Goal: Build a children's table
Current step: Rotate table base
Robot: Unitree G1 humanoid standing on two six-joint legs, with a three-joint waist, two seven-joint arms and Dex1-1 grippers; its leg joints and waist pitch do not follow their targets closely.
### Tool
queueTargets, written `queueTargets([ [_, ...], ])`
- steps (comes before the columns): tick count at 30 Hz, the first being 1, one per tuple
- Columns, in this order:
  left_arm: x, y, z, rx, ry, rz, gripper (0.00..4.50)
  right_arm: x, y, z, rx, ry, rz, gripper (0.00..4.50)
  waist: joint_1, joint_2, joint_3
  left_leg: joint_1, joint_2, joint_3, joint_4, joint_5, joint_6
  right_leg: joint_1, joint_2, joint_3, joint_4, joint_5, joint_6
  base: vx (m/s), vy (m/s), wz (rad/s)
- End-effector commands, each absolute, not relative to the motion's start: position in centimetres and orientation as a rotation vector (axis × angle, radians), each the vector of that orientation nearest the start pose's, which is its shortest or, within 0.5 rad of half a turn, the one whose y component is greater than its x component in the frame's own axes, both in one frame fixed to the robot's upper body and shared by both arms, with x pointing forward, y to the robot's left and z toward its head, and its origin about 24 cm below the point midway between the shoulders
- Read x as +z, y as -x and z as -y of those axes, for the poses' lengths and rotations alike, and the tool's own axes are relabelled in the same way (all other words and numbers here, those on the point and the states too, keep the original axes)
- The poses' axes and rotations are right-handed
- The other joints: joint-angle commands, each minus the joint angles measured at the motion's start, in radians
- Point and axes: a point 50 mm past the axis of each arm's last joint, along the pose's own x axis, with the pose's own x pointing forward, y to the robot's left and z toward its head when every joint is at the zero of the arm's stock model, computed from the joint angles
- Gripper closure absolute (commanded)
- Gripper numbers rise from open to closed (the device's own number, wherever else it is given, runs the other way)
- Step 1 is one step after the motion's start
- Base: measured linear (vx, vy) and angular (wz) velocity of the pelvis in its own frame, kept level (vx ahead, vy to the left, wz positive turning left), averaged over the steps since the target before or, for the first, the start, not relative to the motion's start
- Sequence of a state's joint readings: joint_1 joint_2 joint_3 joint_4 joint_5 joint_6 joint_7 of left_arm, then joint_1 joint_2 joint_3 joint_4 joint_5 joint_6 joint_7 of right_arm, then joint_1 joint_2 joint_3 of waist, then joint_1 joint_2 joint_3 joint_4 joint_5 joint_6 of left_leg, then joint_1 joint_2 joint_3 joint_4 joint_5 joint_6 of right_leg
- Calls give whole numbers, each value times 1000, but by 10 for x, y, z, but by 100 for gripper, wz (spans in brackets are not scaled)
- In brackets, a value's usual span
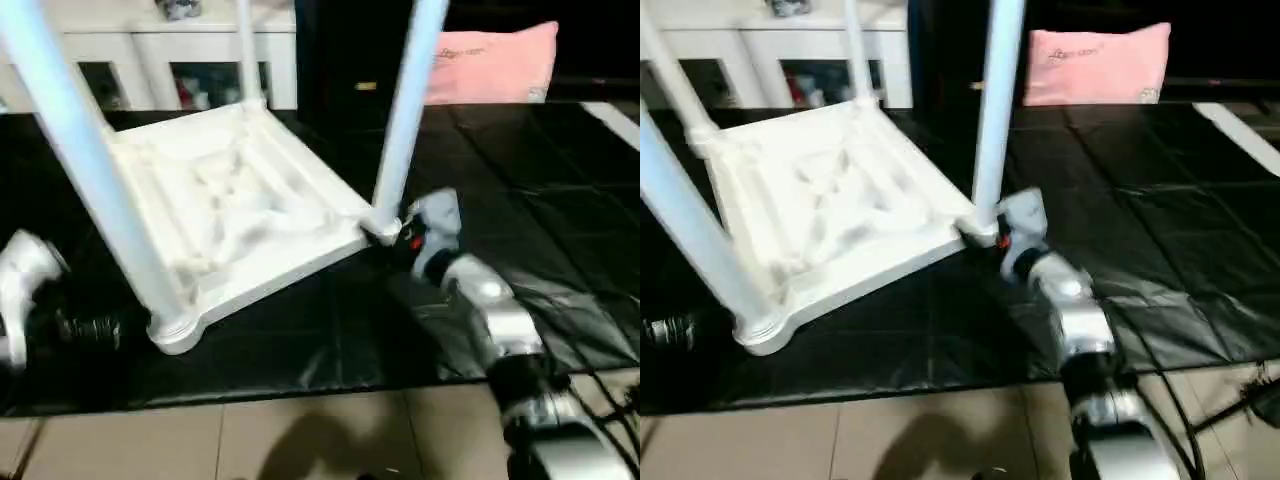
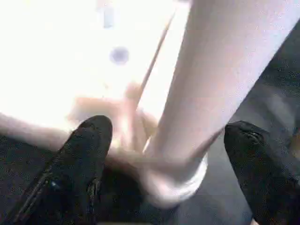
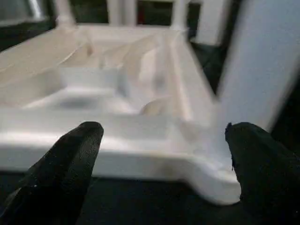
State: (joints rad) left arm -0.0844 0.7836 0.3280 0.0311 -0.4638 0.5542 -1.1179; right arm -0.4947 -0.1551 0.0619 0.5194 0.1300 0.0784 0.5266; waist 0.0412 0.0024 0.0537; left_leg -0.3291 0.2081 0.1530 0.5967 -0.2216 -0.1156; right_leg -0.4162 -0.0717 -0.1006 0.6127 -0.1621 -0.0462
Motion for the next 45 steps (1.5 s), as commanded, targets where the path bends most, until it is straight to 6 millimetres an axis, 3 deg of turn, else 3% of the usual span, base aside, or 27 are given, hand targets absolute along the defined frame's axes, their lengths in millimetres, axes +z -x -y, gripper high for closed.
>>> queueTargets([
  [1,125,-245,-272,-858,34,-297,7,50,-331,110,654,95,-200,0,4,26,-59,-12,9,9,-73,-150,33,66,-56,57,-71,-275,-189,0,0,0],
  [5,122,-251,-254,-902,53,-281,7,45,-328,105,667,146,-228,0,5,16,-62,-17,6,8,-70,-132,33,70,-54,57,-67,-252,-179,0,0,0],
  [10,119,-260,-209,-1039,114,-242,7,24,-338,110,488,284,-370,0,10,12,-65,-12,8,11,-67,-94,17,65,-54,59,-63,-223,-188,0,0,0],
  [14,123,-265,-186,-1093,145,-209,7,20,-342,109,459,349,-403,0,13,5,-65,-17,5,13,-66,-92,16,70,-54,59,-57,-199,-182,0,0,0],
  [20,128,-265,-159,-1182,200,-177,7,26,-351,95,439,271,-359,0,8,6,-65,-19,4,13,-63,-106,17,71,-54,58,-62,-233,-158,0,0,0],
  [22,129,-266,-149,-1205,220,-167,7,30,-354,85,444,202,-336,0,3,7,-67,-22,3,12,-62,-105,16,73,-54,58,-60,-228,-161,0,0,0],
  [30,140,-272,-110,-1292,303,-94,7,34,-353,48,555,223,-304,0,-16,10,-72,-31,3,10,-56,-65,34,80,-54,59,-52,-148,-191,0,0,0],
  [35,142,-277,-93,-1321,311,-74,7,35,-354,40,563,194,-300,0,-29,10,-71,-28,3,12,-54,-77,43,78,-50,58,-55,-141,-208,0,0,0],
  [38,144,-280,-86,-1327,316,-61,7,36,-355,37,572,176,-298,0,-30,12,-72,-27,4,12,-54,-88,46,79,-51,58,-56,-146,-211,0,0,0],
  [39,148,-283,-78,-1334,321,-36,7,37,-354,33,592,169,-292,0,-31,17,-71,-25,3,13,-53,-93,47,77,-49,57,-58,-147,-214,0,0,0],
  [45,154,-293,-66,-1309,314,13,7,35,-355,35,571,192,-294,0,-31,14,-74,-27,4,11,-52,-83,58,80,-50,56,-57,-128,-224,0,0,0],
])
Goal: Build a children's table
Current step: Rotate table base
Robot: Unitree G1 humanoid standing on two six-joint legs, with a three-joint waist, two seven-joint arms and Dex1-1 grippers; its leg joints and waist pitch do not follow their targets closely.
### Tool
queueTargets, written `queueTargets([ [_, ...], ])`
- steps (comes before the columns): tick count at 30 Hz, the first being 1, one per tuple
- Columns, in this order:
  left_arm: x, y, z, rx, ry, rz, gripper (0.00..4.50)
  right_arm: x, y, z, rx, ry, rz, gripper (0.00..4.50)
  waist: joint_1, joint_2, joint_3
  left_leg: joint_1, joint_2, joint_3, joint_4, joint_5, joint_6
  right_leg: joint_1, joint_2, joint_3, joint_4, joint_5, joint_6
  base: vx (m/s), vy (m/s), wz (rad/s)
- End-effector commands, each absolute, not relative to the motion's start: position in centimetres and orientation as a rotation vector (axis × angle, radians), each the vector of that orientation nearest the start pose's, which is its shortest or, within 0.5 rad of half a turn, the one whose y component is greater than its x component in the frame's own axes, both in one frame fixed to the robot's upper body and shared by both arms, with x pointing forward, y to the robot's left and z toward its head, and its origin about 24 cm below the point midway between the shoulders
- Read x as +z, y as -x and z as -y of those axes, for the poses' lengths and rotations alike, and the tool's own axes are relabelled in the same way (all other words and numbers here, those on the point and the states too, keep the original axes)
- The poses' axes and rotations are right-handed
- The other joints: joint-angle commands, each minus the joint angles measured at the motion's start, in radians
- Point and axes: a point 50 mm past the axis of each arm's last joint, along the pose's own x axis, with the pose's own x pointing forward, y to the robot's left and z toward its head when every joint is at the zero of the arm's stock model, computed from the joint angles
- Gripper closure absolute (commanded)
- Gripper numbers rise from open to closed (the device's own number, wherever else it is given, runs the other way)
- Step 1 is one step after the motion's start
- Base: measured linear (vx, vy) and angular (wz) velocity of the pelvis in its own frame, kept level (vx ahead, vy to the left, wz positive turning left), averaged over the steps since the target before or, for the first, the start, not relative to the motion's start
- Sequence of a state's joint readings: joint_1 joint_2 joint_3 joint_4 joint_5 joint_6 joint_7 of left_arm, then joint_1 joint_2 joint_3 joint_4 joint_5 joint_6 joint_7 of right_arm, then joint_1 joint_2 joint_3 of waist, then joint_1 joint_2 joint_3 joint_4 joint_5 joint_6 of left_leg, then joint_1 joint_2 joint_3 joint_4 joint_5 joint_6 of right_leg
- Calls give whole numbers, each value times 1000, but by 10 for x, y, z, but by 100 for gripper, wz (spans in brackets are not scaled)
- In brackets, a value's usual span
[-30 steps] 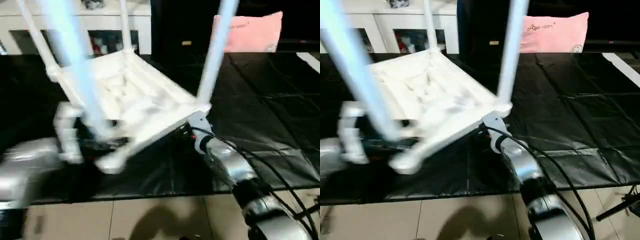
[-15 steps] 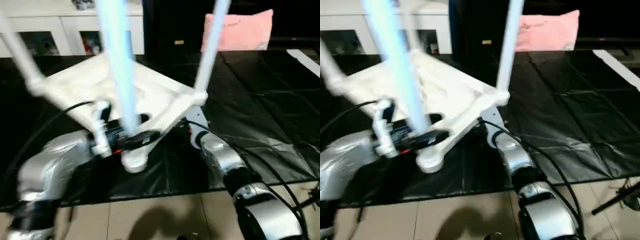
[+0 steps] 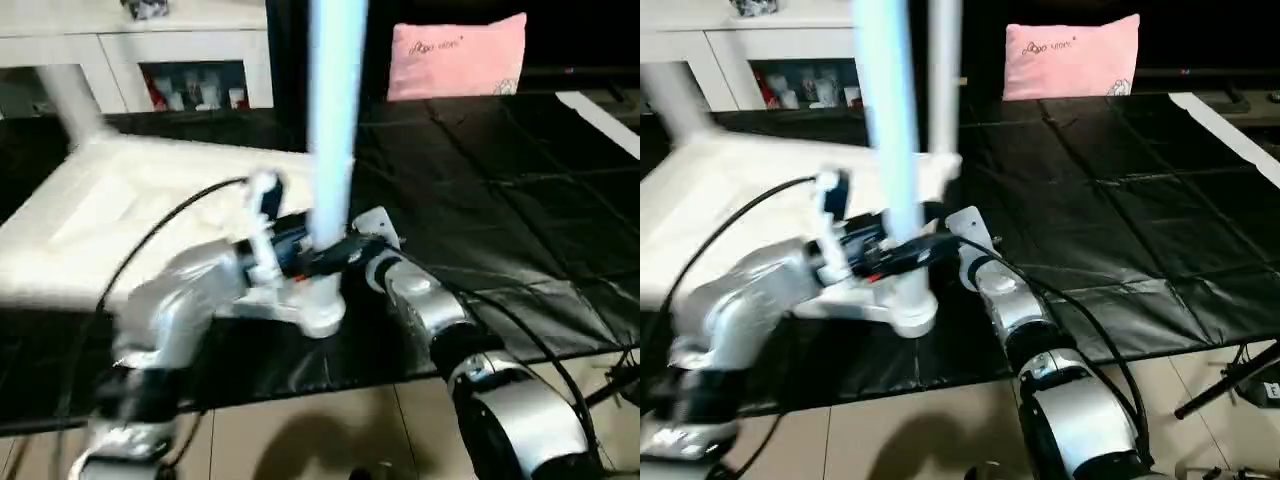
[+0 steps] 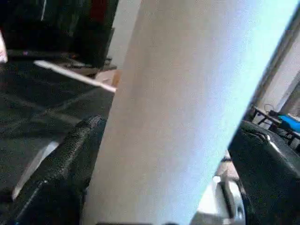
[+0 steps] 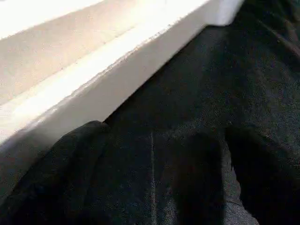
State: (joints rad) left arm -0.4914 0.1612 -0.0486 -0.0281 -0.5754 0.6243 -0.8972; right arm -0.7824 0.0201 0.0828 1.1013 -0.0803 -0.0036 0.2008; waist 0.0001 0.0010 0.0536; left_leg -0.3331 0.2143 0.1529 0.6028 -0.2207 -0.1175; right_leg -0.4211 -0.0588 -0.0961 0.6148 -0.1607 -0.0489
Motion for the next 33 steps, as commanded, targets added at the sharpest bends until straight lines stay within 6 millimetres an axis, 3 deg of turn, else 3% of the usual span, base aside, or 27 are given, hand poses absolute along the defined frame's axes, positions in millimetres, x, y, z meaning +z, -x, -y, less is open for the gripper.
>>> queueTargets([
  [1,154,-297,-65,-1287,305,18,7,34,-355,38,561,199,-300,0,9,15,-73,-22,-2,12,-59,-88,61,84,-62,51,-60,-132,-223,0,0,0],
  [4,153,-306,-68,-1219,267,28,7,30,-357,50,523,202,-306,0,13,13,-73,-21,-2,12,-58,-90,65,85,-63,52,-61,-138,-220,0,0,0],
  [6,149,-318,-77,-1124,195,43,7,23,-357,74,451,164,-338,0,14,7,-73,-21,-3,12,-58,-92,70,86,-62,52,-64,-158,-205,0,0,0],
  [10,149,-322,-83,-1088,208,61,7,18,-356,93,390,32,-364,0,21,7,-74,-18,0,13,-58,-76,78,85,-63,54,-61,-147,-200,0,0,0],
  [13,149,-323,-89,-1071,214,71,7,17,-354,109,333,-32,-354,0,37,10,-76,-17,3,15,-58,-55,85,83,-64,54,-57,-98,-217,0,0,0],
  [17,138,-319,-109,-1053,167,43,7,21,-350,137,238,-42,-296,0,40,7,-74,-18,-1,15,-60,-76,73,85,-64,54,-63,-154,-196,0,0,0],
  [21,127,-313,-125,-1029,127,-2,7,37,-346,144,292,78,-145,0,38,4,-70,-19,-6,16,-60,-109,50,84,-62,50,-77,-274,-136,0,0,0],
  [23,122,-308,-132,-1017,102,-29,7,42,-342,147,308,51,-99,0,36,3,-66,-20,-5,15,-62,-124,53,80,-60,49,-82,-321,-111,0,0,0],
  [24,114,-301,-142,-1023,47,-77,7,45,-339,152,293,39,-93,0,36,-5,-65,-17,-4,15,-64,-127,57,76,-58,50,-86,-346,-95,0,0,0],
  [25,110,-297,-146,-1034,20,-101,7,46,-338,154,289,56,-90,0,32,0,-63,-18,-5,14,-65,-134,57,72,-56,48,-86,-368,-84,0,0,0],
  [26,107,-294,-149,-1044,-5,-122,7,48,-336,155,291,71,-81,0,34,-6,-62,-14,-4,15,-65,-140,56,69,-55,47,-91,-387,-74,0,0,0],
  [28,103,-290,-153,-1063,-52,-160,7,51,-334,155,304,73,-69,0,39,-2,-62,-9,-2,14,-67,-139,55,64,-56,50,-89,-395,-71,0,0,0],
  [31,86,-277,-182,-1106,-304,-343,7,64,-320,151,482,129,-53,0,39,-2,-58,-10,3,9,-75,-165,62,63,-56,51,-88,-398,-62,0,0,0],
  [32,86,-277,-182,-1106,-304,-343,7,64,-320,151,482,129,-53,0,43,1,-59,-7,3,9,-74,-160,64,62,-56,53,-89,-386,-60,0,0,0],
  [33,84,-277,-189,-1100,-356,-379,7,65,-316,150,542,168,-60,0,42,1,-59,-10,3,10,-75,-146,59,64,-58,53,-88,-367,-78,0,0,0],
])
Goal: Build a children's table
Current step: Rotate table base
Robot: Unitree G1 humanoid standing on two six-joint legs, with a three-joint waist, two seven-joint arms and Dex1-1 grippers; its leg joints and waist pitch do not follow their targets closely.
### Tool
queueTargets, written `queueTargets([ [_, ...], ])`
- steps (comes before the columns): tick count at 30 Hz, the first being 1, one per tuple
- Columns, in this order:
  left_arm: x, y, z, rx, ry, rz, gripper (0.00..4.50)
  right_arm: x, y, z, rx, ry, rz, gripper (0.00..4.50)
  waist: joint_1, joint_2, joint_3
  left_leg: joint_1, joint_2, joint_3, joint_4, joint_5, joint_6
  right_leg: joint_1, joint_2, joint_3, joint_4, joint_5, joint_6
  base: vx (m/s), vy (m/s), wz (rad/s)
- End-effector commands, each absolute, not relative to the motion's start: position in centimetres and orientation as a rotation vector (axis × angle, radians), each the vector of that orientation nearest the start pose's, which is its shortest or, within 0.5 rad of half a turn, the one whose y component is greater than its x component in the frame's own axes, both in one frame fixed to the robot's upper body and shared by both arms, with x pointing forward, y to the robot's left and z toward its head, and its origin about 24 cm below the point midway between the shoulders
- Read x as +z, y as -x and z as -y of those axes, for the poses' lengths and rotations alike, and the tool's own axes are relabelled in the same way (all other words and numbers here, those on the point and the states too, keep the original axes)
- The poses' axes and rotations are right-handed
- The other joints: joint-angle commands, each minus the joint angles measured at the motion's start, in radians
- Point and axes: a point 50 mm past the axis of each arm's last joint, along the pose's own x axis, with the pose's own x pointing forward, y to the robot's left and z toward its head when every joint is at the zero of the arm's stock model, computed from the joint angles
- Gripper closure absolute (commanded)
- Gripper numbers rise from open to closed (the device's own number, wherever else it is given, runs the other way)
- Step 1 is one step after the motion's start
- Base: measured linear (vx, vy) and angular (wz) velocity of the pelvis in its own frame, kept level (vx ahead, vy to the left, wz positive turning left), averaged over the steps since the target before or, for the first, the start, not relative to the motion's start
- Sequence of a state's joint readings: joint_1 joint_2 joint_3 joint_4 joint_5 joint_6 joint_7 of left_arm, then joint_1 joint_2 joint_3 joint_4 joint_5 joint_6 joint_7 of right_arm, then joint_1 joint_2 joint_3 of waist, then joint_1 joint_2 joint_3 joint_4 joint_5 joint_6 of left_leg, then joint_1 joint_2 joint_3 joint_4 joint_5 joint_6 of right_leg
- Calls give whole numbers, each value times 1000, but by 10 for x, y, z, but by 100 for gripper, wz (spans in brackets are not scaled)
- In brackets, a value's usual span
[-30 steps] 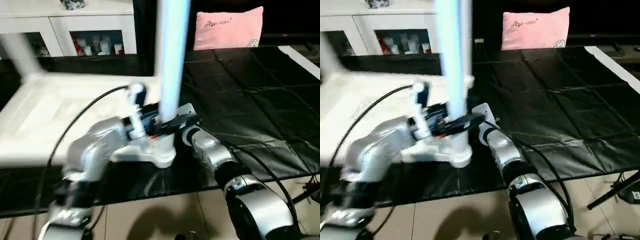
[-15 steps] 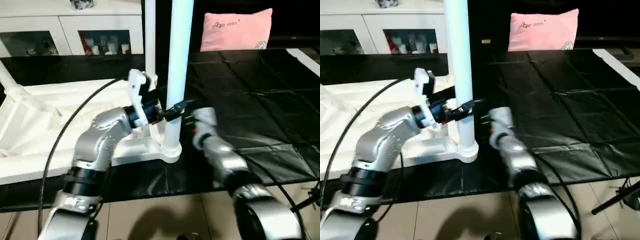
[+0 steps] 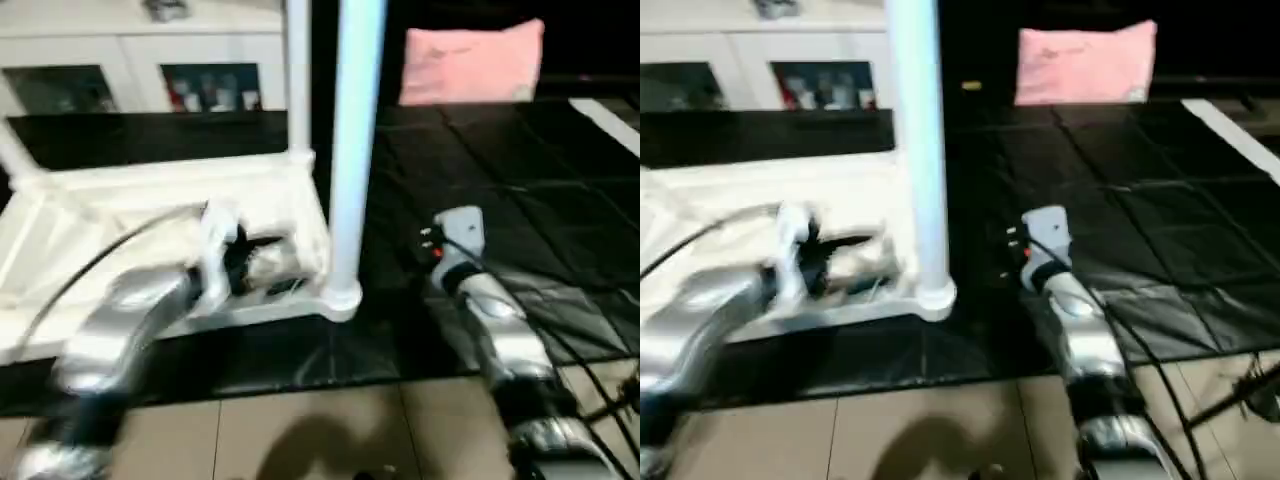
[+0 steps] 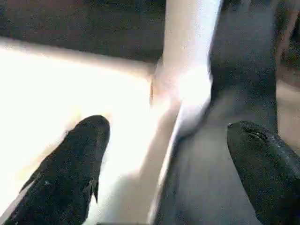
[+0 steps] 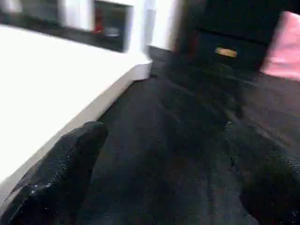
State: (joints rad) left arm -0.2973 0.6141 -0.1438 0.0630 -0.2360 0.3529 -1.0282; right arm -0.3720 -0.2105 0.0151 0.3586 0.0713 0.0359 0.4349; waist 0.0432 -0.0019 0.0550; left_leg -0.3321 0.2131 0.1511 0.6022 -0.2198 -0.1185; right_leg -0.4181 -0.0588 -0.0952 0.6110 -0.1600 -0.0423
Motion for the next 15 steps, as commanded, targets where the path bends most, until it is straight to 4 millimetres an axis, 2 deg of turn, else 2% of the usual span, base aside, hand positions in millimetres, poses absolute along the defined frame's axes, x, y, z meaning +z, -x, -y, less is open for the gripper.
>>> queueTargets([
  [1,84,-277,-189,-1100,-356,-379,7,65,-316,150,542,168,-60,0,3,4,-60,-9,4,12,-73,-147,59,61,-58,52,-85,-366,-88,0,0,0],
  [2,82,-277,-198,-1090,-416,-422,7,66,-312,151,597,217,-70,0,4,3,-59,-12,4,11,-75,-145,59,63,-58,54,-84,-361,-94,0,0,0],
  [3,78,-278,-216,-1061,-563,-516,7,68,-304,159,675,269,-110,0,5,5,-60,-13,4,12,-74,-139,58,63,-60,57,-79,-343,-100,0,0,0],
  [4,78,-278,-216,-1061,-563,-516,7,68,-304,159,675,269,-110,0,5,2,-59,-14,1,10,-75,-140,65,66,-54,54,-84,-345,-91,0,0,0],
  [5,77,-278,-221,-1053,-604,-543,7,69,-302,162,693,279,-122,0,7,2,-61,-14,2,11,-72,-129,68,67,-58,59,-78,-319,-89,0,0,0],
  [6,76,-283,-229,-1000,-659,-579,7,72,-298,169,712,291,-150,0,9,1,-60,-15,0,10,-73,-126,69,69,-55,58,-81,-326,-83,0,0,0],
  [7,76,-285,-231,-978,-693,-585,7,74,-295,173,721,304,-161,0,11,6,-61,-14,1,10,-72,-118,64,69,-60,59,-78,-321,-93,0,0,0],
  [9,75,-287,-235,-960,-755,-611,7,78,-290,178,735,313,-170,0,14,3,-61,-14,2,12,-71,-119,59,68,-62,59,-80,-324,-101,0,0,0],
  [10,75,-287,-235,-960,-755,-611,7,78,-290,178,735,313,-170,0,16,2,-61,-13,2,11,-71,-130,58,68,-61,57,-82,-342,-93,0,0,0],
  [11,73,-290,-240,-939,-814,-630,7,79,-289,181,732,320,-178,0,16,6,-60,-13,2,11,-71,-133,56,66,-62,57,-83,-350,-93,0,0,0],
  [12,72,-295,-243,-912,-874,-629,7,79,-288,184,728,324,-183,0,15,8,-58,-12,-2,10,-71,-150,56,67,-58,55,-92,-390,-73,0,0,0],
  [13,72,-297,-245,-901,-899,-623,7,80,-287,185,727,325,-185,0,15,6,-59,-9,-2,11,-71,-155,53,65,-59,55,-94,-404,-67,0,0,0],
  [14,75,-303,-246,-862,-913,-598,7,80,-286,186,727,326,-188,0,14,8,-58,-14,-4,10,-71,-158,49,68,-60,53,-96,-428,-56,0,0,0],
  [15,78,-307,-246,-838,-917,-570,7,81,-286,186,726,329,-189,0,14,7,-58,-11,-7,11,-68,-167,46,65,-59,51,-103,-463,-40,0,0,0],
])
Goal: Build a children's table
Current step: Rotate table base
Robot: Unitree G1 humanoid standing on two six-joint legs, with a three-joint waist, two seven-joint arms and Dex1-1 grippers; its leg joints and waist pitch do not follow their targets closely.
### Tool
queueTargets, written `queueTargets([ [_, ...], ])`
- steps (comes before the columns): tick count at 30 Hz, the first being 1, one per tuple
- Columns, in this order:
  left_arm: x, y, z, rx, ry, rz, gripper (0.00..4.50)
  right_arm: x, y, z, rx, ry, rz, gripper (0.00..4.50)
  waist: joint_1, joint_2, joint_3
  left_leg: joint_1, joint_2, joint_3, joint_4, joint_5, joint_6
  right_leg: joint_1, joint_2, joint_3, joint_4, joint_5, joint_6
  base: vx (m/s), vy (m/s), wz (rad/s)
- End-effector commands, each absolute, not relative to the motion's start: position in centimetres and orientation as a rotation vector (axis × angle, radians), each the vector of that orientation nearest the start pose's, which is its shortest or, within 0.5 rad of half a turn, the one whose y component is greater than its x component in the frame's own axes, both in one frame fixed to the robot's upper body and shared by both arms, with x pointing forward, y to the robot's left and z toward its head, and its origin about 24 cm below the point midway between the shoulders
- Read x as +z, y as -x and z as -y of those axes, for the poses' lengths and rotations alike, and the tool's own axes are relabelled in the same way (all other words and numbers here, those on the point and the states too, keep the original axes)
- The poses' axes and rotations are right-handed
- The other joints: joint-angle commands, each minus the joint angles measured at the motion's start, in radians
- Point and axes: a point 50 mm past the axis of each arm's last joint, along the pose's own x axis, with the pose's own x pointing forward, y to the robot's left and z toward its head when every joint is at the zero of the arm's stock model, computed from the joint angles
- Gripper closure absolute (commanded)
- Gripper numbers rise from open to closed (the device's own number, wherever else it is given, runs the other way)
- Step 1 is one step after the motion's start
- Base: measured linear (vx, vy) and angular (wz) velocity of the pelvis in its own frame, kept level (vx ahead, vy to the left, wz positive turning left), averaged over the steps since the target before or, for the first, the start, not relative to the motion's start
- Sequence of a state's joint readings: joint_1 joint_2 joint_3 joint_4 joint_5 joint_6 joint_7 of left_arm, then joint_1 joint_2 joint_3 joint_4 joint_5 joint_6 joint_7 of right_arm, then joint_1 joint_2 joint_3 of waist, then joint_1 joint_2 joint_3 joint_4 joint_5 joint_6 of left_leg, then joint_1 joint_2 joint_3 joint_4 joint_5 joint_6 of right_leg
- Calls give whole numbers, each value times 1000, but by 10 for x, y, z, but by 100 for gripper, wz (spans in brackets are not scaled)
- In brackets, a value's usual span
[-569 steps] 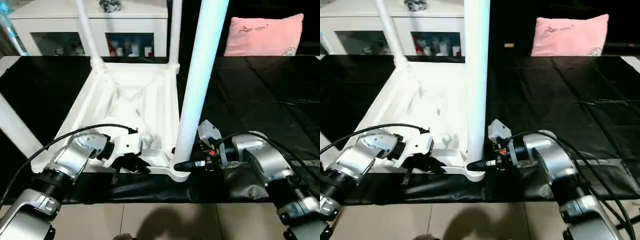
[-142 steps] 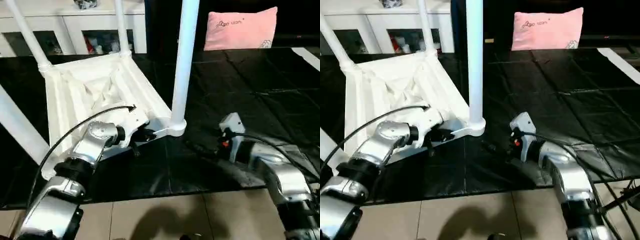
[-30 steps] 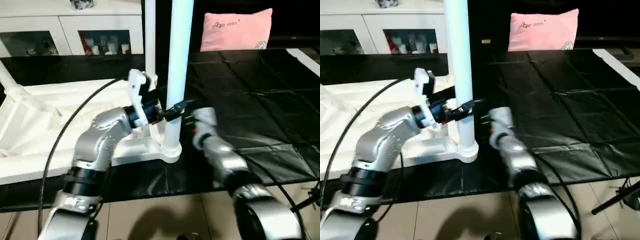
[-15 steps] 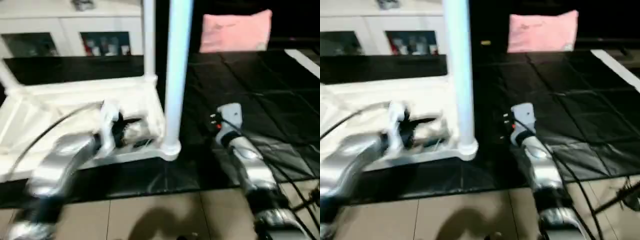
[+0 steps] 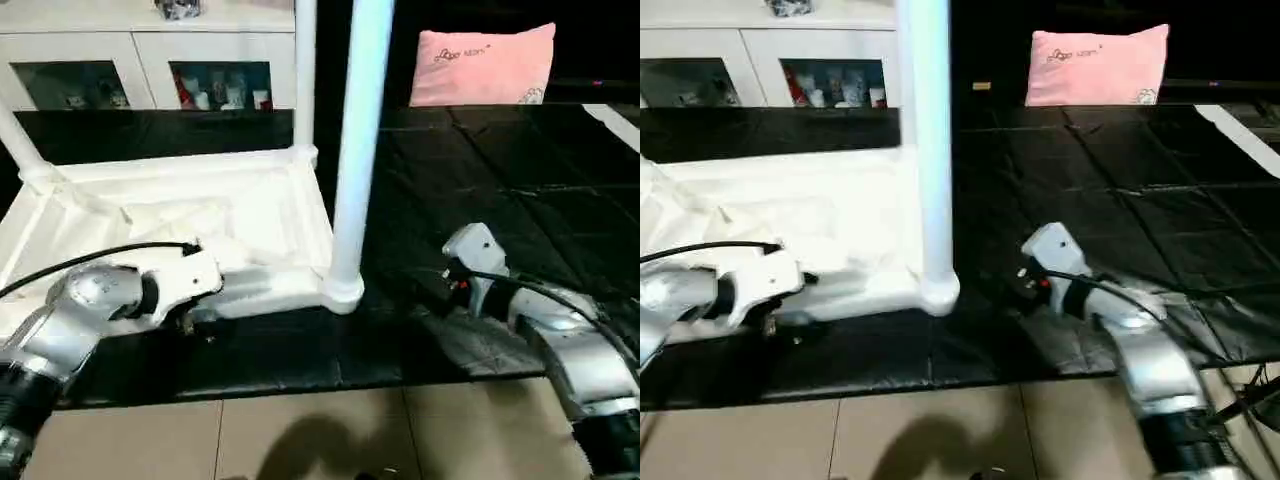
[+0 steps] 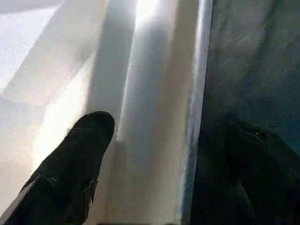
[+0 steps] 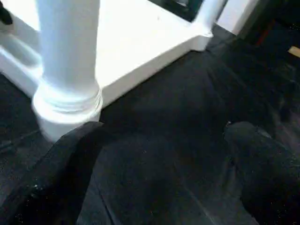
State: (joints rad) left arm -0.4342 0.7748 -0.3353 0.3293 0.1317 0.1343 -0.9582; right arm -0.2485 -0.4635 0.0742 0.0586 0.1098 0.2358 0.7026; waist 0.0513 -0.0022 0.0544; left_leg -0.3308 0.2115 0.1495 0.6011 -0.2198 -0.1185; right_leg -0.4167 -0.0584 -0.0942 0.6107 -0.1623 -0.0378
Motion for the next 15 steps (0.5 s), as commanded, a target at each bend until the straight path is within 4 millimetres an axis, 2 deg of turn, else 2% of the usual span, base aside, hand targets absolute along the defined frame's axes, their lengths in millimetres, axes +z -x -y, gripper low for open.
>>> queueTargets([
  [1,81,-311,-246,-815,-919,-541,7,81,-284,187,725,332,-194,0,5,5,-58,-13,-9,12,-65,-170,46,63,-58,47,-106,-483,-32,0,0,0],
  [4,85,-317,-249,-784,-935,-520,7,82,-283,187,721,315,-206,0,3,6,-59,-14,-10,10,-64,-165,48,61,-55,44,-109,-489,-23,0,0,0],
  [8,88,-322,-257,-750,-935,-483,7,83,-281,184,678,259,-237,0,7,8,-62,-16,-6,6,-67,-145,51,63,-56,45,-102,-437,-36,0,0,0],
  [10,95,-321,-248,-771,-753,-401,7,85,-284,183,623,199,-218,0,6,8,-66,-18,-2,5,-67,-127,40,65,-63,48,-91,-388,-60,0,0,0],
  [13,104,-315,-234,-806,-498,-282,7,85,-284,179,560,171,-224,0,12,8,-70,-19,8,6,-68,-94,23,68,-67,54,-68,-247,-156,0,0,0],
  [15,105,-312,-231,-806,-437,-254,7,86,-283,177,555,168,-211,0,12,9,-71,-18,7,8,-66,-83,30,68,-65,55,-61,-186,-174,0,0,0],
])
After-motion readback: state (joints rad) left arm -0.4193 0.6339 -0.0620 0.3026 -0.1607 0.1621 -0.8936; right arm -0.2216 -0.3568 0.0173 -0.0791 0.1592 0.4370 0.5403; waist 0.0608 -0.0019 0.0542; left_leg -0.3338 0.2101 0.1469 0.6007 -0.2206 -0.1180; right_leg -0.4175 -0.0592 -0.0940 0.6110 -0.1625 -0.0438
